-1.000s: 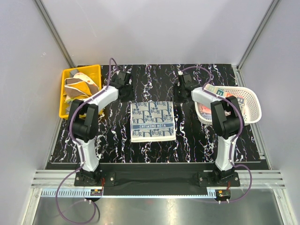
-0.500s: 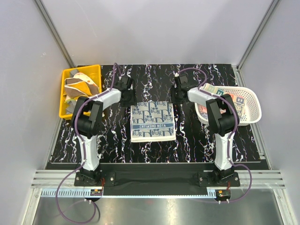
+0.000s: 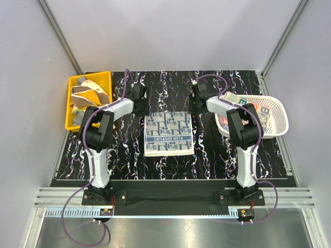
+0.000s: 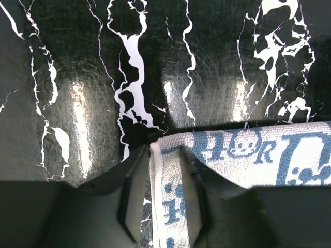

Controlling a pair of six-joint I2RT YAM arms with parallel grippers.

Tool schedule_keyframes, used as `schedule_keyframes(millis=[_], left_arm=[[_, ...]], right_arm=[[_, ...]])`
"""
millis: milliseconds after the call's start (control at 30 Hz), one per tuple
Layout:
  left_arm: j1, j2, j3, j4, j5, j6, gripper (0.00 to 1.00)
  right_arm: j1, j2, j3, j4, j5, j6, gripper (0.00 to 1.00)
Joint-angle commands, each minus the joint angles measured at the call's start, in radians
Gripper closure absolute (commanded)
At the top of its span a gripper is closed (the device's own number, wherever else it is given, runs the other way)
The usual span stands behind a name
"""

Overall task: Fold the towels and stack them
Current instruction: Fold the towel

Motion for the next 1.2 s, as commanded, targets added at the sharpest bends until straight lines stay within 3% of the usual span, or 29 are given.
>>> schedule_keyframes(millis=[0, 100, 333, 700, 1167], left_arm=[[0.005, 0.002, -0.012, 0.043, 0.017, 0.013, 0.68], [0.004, -0.01, -0.012, 0.058, 0.042, 0.022, 0.73], [0.007, -0.048, 0.007, 0.084, 0.042, 0.023, 1.0], [0.027, -0.107, 0.09, 0.104, 0.043, 0.004, 1.0], [0.025, -0.352, -0.229, 0.271, 0.1, -0.06, 1.0]], right_arm=[[0.008, 0.019, 0.028, -0.012, 0.018, -0.019, 0.77], [0.008, 0.01, 0.026, -0.007, 0.011, -0.019, 0.81], [0.005, -0.019, 0.055, -0.025, 0.01, -0.019, 0.93], [-0.022, -0.13, 0.063, 0.033, -0.023, -0.021, 0.97], [-0.021, -0.389, -0.279, 0.211, -0.094, 0.062, 0.98]])
